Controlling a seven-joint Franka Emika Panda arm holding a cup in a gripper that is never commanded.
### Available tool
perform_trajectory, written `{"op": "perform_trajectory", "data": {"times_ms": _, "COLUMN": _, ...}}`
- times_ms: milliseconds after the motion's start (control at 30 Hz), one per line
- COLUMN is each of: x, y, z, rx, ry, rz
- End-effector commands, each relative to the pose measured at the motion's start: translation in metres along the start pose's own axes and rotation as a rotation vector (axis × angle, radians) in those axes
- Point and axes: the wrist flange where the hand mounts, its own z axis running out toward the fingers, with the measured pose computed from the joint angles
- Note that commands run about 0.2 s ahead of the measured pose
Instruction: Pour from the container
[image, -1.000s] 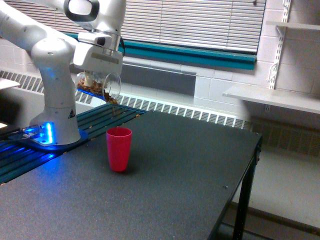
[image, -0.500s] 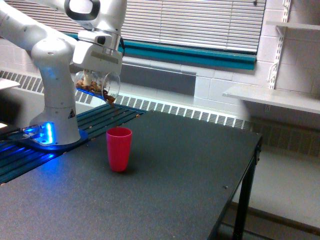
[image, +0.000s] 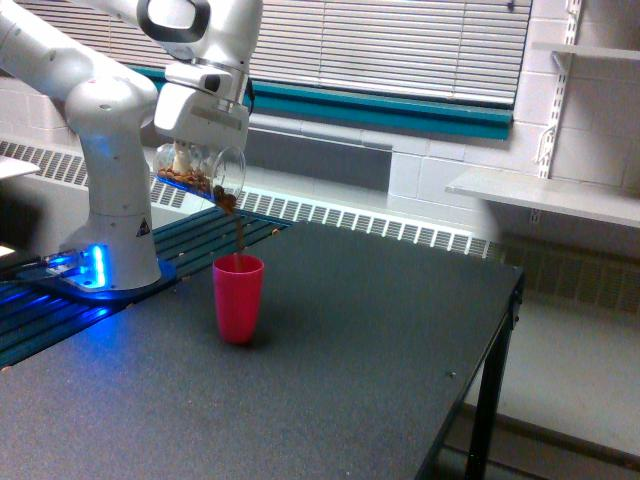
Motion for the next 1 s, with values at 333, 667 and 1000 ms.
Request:
{"op": "perform_trajectory", "data": {"times_ms": 333, "x": -0.0013, "y": -0.0015, "z": 0.0, "rx": -0.025, "ry": 0.01, "rz": -0.012}}
{"op": "perform_trajectory", "data": {"times_ms": 667, "x": -0.006, "y": -0.0002, "z": 0.0007, "rx": -0.033, "ry": 0.001, "rz": -0.019}}
{"op": "perform_trajectory", "data": {"times_ms": 1000, "x": -0.0085, "y": 0.002, "z": 0.0027, "rx": -0.047, "ry": -0.007, "rz": -0.026}}
